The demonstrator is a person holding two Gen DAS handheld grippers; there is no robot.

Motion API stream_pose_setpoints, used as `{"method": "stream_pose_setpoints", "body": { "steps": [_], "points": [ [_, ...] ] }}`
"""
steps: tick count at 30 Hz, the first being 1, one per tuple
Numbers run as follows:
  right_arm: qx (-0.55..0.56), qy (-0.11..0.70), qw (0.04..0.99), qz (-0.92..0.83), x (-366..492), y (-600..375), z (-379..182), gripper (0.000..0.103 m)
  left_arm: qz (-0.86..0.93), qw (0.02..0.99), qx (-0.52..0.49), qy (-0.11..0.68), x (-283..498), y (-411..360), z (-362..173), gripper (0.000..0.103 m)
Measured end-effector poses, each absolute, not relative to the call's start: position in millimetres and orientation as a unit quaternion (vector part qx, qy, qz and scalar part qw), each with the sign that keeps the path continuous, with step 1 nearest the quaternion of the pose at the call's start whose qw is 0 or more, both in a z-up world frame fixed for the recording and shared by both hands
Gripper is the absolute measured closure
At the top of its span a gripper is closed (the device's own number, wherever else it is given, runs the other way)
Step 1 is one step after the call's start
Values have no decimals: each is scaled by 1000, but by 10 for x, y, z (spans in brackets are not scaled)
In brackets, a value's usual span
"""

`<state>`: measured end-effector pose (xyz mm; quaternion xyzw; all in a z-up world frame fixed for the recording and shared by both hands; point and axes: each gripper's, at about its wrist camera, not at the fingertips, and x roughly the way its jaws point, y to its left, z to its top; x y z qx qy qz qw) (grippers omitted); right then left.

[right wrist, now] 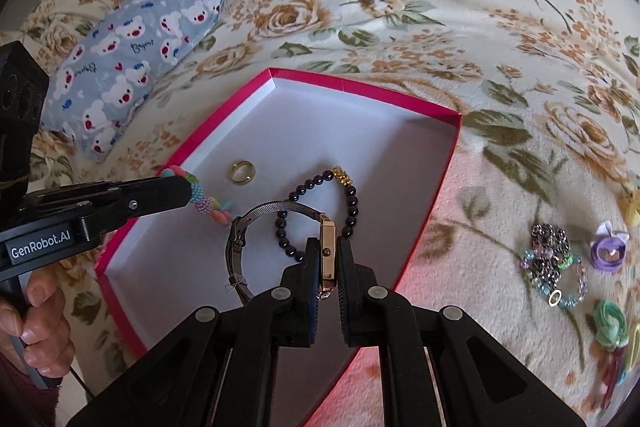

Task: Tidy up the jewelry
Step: 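Carry the beaded bracelet with the left tool while the right tool carries the watch into the box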

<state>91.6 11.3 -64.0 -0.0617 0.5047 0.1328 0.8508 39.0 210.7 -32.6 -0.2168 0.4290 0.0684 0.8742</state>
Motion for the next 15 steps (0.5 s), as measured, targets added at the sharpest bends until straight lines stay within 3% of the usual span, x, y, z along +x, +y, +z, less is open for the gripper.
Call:
{"method": "stream_pose_setpoints", "body": {
  "steps": [15],
  "points": [
    [-79, 517, 842, 131, 985, 180, -759, 93, 110, 865, -212, 442, 565, 2232, -592, 94]
  ]
}}
